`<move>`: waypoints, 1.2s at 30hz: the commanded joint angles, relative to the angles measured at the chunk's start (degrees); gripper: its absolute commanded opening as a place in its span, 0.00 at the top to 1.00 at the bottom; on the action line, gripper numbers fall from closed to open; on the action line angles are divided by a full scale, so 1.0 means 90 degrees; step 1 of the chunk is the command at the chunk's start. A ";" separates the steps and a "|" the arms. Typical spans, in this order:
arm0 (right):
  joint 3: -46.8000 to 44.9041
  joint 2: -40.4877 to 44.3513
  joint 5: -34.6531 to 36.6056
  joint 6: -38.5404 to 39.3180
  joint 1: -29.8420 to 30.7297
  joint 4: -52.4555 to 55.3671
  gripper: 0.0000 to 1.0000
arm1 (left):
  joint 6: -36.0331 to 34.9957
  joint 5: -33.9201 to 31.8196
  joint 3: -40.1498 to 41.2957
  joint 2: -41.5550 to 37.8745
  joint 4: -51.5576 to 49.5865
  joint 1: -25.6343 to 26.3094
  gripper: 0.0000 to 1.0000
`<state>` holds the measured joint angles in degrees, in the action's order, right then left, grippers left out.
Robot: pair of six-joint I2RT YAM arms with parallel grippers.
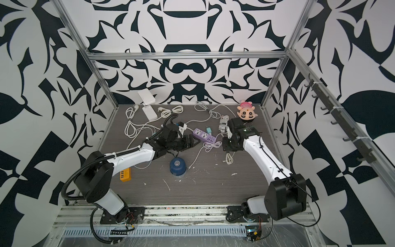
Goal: Charge the cordless meat grinders
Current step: Pick up the charging cable from the center of the board.
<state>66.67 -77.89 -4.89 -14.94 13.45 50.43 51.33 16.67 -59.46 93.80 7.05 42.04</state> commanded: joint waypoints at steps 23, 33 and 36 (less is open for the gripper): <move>0.3643 -0.0342 -0.1559 -0.1299 -0.0068 0.0774 1.00 | -0.1605 0.0442 -0.1239 0.0893 0.0101 0.0550 0.31; 0.3701 -0.0343 -0.1804 -0.1436 -0.0106 0.0771 1.00 | -0.2434 -0.1035 -0.2004 0.1866 -0.0589 0.0952 0.39; 0.3668 -0.0351 -0.1967 -0.1502 -0.0145 0.0716 1.00 | -0.2747 -0.1095 -0.2223 0.2135 -0.0667 0.1057 0.43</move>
<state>97.56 -82.65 -20.36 -27.40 12.56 58.24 30.94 10.17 -76.90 111.13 2.96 50.85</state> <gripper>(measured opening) 0.083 0.572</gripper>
